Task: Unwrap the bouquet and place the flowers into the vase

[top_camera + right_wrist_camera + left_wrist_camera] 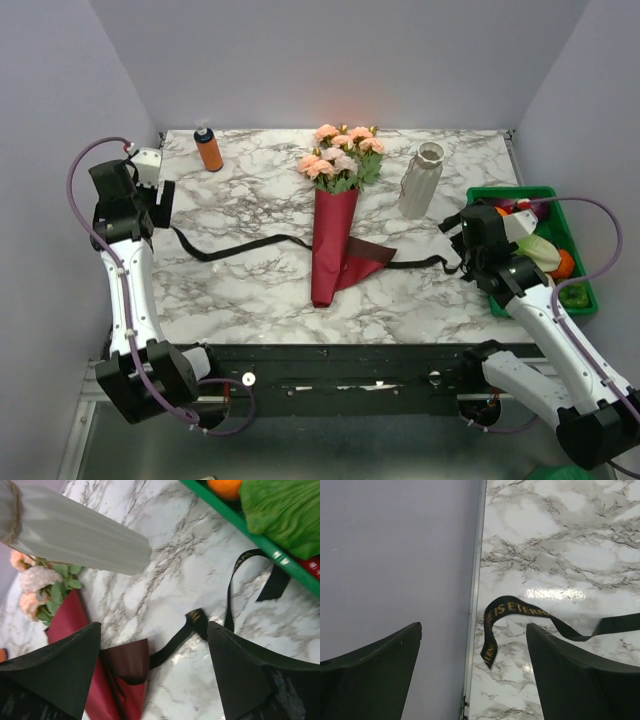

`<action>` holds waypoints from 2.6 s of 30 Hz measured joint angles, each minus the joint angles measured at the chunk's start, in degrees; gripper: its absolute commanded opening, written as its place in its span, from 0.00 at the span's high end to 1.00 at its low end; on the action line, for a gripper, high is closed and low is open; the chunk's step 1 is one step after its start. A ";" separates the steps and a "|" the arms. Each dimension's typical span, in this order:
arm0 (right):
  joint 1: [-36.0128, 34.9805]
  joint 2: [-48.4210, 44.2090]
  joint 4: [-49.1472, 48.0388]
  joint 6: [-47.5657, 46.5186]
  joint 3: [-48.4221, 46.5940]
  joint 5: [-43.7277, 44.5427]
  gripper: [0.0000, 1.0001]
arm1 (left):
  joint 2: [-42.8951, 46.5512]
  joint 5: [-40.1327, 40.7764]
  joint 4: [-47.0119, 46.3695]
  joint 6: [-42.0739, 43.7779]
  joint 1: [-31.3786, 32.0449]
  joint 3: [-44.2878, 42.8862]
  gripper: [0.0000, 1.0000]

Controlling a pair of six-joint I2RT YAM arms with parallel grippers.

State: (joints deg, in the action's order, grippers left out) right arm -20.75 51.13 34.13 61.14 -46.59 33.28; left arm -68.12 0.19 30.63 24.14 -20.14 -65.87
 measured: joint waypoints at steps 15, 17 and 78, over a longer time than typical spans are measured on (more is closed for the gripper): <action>-0.26 -9.20 2.29 -13.14 -5.27 -3.50 0.23 | 8.17 -16.02 13.35 -1.46 25.53 -6.54 0.01; -1.53 -9.29 0.50 -13.20 -2.97 -6.32 0.28 | 7.28 -15.69 12.96 -2.71 33.42 -4.44 0.01; -56.19 55.58 -13.84 -69.48 -19.74 10.95 0.21 | -3.85 -29.59 13.20 -8.48 14.36 3.61 0.01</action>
State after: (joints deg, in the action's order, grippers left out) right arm -76.95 106.72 20.29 -8.34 -66.32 44.23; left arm -71.96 -29.41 43.83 15.66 -5.78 -62.26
